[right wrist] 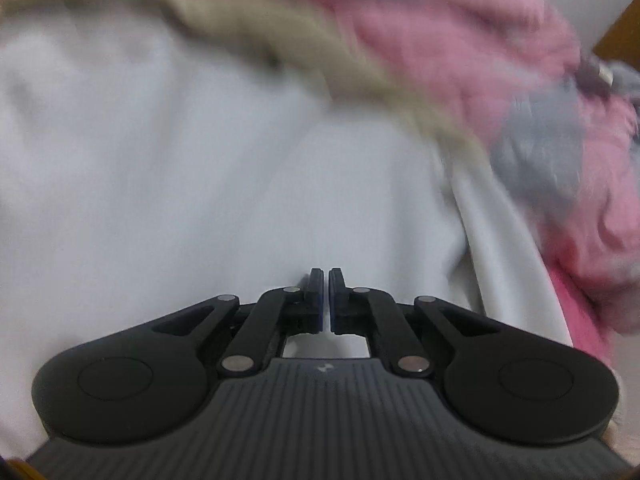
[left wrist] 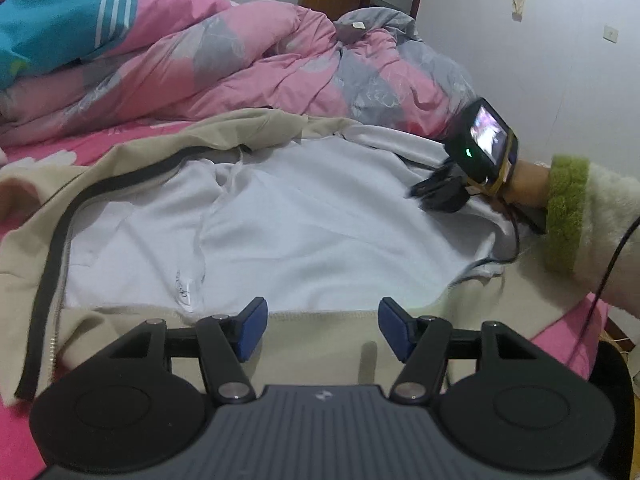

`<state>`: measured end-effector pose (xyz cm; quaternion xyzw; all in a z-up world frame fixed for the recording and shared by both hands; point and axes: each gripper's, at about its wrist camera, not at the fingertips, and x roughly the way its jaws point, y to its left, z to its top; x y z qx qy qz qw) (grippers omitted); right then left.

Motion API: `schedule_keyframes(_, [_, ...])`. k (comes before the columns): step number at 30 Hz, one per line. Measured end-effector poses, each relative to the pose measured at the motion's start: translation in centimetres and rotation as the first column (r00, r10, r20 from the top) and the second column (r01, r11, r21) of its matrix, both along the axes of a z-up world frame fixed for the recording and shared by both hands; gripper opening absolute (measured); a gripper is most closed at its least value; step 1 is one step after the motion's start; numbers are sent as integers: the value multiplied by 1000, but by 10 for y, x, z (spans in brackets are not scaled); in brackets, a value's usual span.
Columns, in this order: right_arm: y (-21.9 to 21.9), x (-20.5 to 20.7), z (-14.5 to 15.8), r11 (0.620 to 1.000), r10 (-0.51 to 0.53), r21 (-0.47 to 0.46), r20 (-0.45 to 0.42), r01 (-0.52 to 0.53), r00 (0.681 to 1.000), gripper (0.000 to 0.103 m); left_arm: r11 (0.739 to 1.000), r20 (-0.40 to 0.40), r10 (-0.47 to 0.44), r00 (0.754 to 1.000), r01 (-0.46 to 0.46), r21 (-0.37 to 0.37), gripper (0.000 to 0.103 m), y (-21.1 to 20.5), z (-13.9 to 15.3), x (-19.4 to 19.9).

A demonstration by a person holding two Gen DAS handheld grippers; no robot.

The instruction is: Fold clothes

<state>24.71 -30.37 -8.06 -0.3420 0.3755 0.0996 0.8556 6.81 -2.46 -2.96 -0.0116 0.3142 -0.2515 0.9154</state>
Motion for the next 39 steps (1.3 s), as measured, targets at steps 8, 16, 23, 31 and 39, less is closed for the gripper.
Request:
schedule_keyframes(8, [-37,18,36,991,-98,95,80,90,992,2,999,-27,-41,999,41,0,63,8,-24,6])
schedule_keyframes(16, [4,101,1,993,18,118,12,-20,1000,1,997,-28,-56,998,57,45,67,4,-23,0])
schedule_keyframes(23, [-52,138,32,965,-236,138,79,223,969,1,995,-23,-91,996,91,27,70,9,-26,1])
schedule_keyframes(31, [-3,164,25,865,-52,492,-105,97,993,1,996,-33,-84,996,85,13,70,10,-25,1])
schedule_keyframes(39, [-31,228,31,908,-361,245,43,340,932,0,995,-33,-99,995,99,-2,74,14,-25,0])
